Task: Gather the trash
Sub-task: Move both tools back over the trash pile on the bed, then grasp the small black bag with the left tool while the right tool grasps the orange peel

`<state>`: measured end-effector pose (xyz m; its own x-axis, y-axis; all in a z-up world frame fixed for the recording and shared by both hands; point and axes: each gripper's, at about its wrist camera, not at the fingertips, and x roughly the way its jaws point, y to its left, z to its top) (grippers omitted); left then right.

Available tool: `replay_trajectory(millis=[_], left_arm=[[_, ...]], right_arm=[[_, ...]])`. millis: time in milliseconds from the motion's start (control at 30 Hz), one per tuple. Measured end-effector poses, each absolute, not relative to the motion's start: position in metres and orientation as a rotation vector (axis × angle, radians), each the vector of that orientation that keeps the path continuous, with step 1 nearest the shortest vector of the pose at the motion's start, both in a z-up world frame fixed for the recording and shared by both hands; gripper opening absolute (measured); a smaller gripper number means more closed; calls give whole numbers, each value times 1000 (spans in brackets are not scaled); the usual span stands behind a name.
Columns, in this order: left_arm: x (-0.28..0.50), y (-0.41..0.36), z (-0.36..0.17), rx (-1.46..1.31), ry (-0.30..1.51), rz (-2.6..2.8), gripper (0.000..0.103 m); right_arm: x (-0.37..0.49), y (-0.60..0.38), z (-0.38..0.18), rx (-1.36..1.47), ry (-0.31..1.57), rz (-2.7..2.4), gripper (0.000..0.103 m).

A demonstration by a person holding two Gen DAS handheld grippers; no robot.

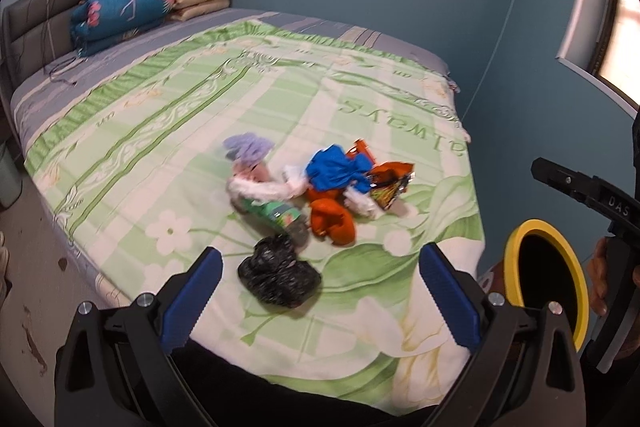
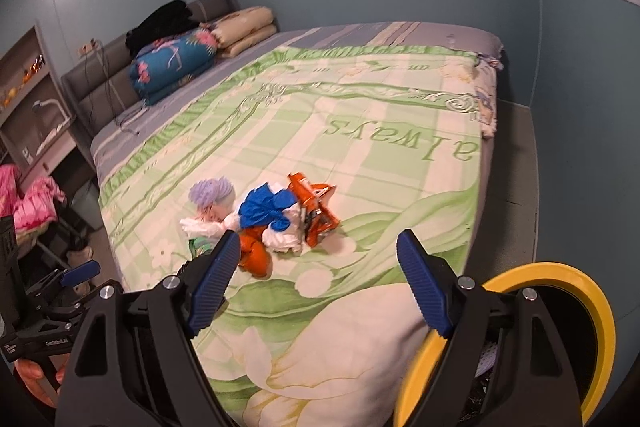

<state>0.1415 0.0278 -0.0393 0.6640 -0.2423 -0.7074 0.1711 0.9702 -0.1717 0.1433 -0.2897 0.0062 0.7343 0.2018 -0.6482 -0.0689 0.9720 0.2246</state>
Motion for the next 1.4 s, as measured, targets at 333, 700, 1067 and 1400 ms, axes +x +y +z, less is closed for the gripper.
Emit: replay_trajectory(millis=[333, 700, 1067, 1400], left_arm=[[151, 47, -77, -107, 877, -186, 95], [170, 59, -116, -122, 937, -155, 95], [190, 71, -145, -180, 1005, -150, 95], [209, 69, -162, -198, 1071, -188, 95]], right_arm=[[175, -250, -24, 147, 820, 213, 76], [205, -217, -61, 106, 891, 260, 75], [250, -182, -117, 59, 1035, 287, 65], [278, -164, -147, 40, 1120, 270, 64]])
